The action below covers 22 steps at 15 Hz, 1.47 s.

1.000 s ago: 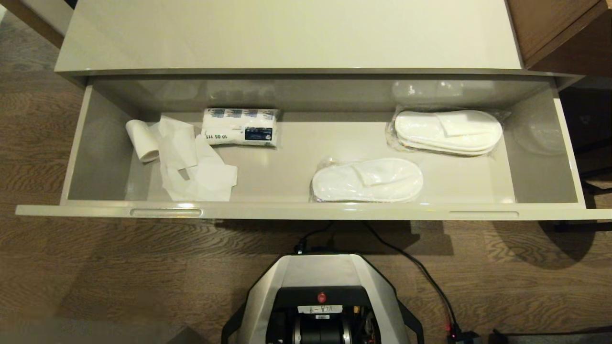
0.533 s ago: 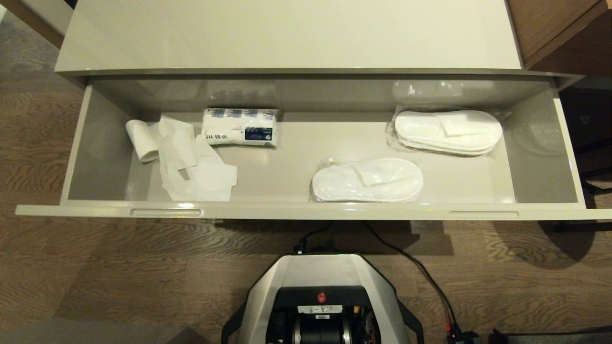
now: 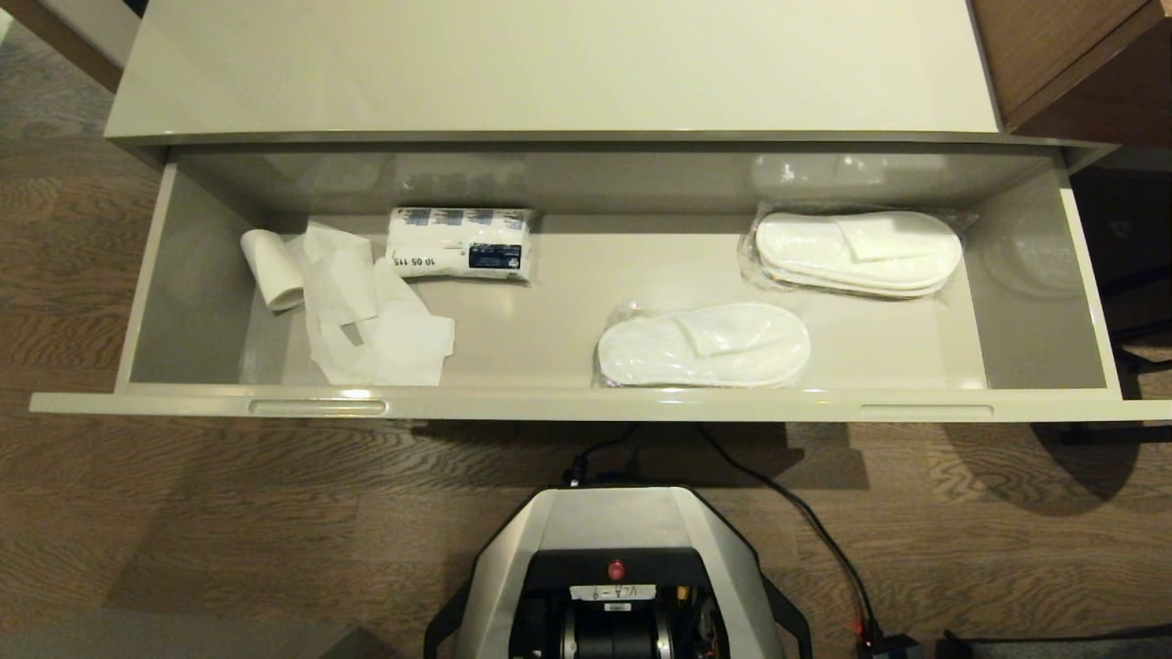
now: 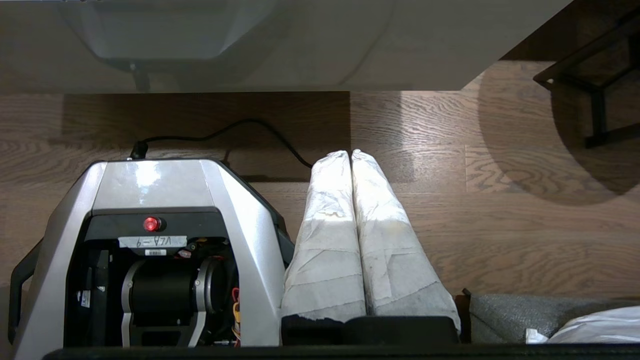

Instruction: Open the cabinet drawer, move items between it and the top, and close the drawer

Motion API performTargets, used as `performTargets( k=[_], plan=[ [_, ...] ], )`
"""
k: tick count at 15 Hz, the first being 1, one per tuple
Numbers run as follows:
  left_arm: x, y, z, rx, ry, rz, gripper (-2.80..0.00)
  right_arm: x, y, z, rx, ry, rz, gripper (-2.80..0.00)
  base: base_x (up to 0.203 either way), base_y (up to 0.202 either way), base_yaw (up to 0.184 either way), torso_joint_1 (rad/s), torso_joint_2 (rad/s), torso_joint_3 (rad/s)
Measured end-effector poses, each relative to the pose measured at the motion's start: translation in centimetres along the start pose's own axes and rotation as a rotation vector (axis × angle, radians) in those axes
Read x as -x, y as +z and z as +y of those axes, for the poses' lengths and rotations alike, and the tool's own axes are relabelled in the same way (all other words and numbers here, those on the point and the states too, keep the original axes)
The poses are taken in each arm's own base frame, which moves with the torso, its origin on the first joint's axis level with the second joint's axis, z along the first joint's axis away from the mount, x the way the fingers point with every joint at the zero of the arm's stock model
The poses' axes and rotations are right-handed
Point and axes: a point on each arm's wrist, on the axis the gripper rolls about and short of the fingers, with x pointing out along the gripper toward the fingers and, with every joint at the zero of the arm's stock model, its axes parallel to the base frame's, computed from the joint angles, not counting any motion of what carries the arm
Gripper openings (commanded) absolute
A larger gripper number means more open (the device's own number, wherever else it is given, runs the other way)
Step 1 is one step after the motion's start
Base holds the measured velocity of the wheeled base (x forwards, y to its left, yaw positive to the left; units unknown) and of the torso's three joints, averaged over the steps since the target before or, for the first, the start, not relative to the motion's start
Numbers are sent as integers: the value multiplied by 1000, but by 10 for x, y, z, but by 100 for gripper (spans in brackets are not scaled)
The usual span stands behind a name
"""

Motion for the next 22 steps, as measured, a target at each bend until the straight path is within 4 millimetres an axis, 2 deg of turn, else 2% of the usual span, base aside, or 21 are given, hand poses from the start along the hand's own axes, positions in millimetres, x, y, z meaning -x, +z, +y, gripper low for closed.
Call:
performTargets(
  k=[22],
  plan=[
    [0,0,0,0,0,0,-280,0,0,0,0,1,0,-280,0,0,0,0,0,0]
  ],
)
